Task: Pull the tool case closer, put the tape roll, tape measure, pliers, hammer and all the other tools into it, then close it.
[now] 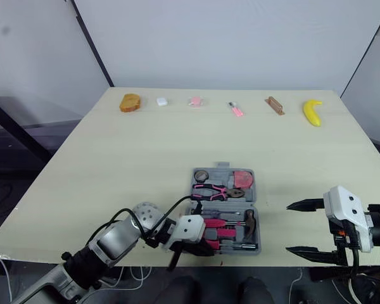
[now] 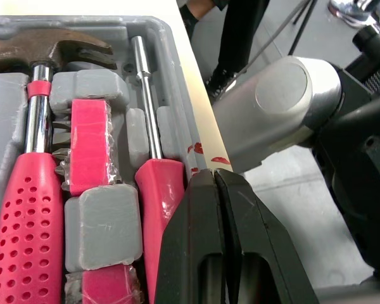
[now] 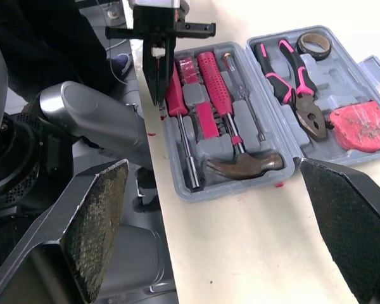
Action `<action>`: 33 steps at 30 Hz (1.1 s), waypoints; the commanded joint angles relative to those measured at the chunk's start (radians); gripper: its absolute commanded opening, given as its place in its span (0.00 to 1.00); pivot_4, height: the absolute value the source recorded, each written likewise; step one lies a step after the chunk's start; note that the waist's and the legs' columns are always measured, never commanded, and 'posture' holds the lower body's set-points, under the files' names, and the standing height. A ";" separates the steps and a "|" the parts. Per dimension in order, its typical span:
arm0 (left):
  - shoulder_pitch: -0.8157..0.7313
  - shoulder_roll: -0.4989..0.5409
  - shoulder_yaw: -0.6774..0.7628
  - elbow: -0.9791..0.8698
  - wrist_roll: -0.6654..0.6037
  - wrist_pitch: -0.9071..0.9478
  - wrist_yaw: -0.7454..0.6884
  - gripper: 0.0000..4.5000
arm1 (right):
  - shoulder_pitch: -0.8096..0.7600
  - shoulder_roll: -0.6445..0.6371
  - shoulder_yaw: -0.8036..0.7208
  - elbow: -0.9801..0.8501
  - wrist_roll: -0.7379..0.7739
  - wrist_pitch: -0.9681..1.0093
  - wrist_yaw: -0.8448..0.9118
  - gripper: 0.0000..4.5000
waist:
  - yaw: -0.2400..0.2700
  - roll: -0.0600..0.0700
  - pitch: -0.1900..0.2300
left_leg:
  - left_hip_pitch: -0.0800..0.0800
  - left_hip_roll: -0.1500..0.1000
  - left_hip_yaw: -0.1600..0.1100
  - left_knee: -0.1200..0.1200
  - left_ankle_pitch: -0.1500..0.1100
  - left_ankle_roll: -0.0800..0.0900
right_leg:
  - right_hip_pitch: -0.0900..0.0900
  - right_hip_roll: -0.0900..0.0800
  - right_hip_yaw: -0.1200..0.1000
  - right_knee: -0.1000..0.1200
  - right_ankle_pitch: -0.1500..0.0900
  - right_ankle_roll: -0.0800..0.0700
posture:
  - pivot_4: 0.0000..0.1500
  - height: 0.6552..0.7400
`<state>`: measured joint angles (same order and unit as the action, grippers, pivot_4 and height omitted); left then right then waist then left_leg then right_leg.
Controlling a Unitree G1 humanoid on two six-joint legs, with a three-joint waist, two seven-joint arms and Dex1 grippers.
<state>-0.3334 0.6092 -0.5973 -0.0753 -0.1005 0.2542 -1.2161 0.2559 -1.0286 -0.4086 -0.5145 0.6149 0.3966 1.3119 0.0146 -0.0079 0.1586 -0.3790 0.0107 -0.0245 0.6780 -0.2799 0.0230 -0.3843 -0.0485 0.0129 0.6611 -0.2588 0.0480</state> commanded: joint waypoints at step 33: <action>0.538 0.030 0.928 0.134 -0.403 -0.002 0.155 0.81 | 0.197 0.352 -0.036 0.363 -0.139 -0.288 -0.302 1.00 | -0.006 0.000 0.002 | -0.001 0.000 0.002 -0.009 0.000 0.000 | -0.006 -0.005 0.002 -0.002 -0.003 -0.002 | 1.00 1.00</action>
<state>0.1851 0.6201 0.2844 0.0343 -0.5099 0.2898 -1.0348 0.4311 -0.6659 -0.3716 -0.1470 0.4434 0.1389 0.9860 0.0087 -0.0079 0.1602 -0.3800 0.0115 -0.0225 0.6690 -0.2799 0.0226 -0.3900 -0.0525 0.0147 0.6595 -0.2621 0.0453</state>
